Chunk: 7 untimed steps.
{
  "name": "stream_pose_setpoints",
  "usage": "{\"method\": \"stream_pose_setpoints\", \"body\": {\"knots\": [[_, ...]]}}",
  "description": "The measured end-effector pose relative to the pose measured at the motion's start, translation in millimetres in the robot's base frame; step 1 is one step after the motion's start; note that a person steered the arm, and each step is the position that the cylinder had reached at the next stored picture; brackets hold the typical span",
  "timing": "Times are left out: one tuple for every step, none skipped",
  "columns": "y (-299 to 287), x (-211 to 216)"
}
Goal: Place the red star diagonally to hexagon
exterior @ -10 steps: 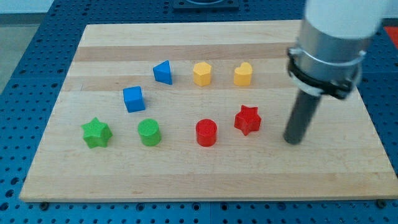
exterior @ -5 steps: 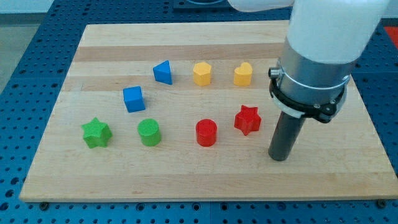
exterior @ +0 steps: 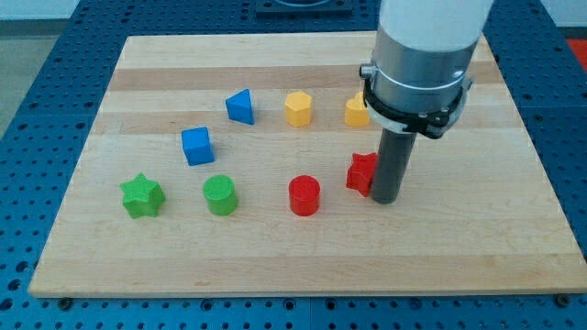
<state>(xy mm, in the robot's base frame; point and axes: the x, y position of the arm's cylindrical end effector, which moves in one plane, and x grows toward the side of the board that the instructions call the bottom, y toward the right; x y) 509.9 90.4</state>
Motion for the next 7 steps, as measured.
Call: {"method": "stream_pose_setpoints", "body": {"knots": [[-5, -5], [-10, -10], [-13, -17], [-17, -27], [-23, -37], [-28, -46], [-30, -51]]}}
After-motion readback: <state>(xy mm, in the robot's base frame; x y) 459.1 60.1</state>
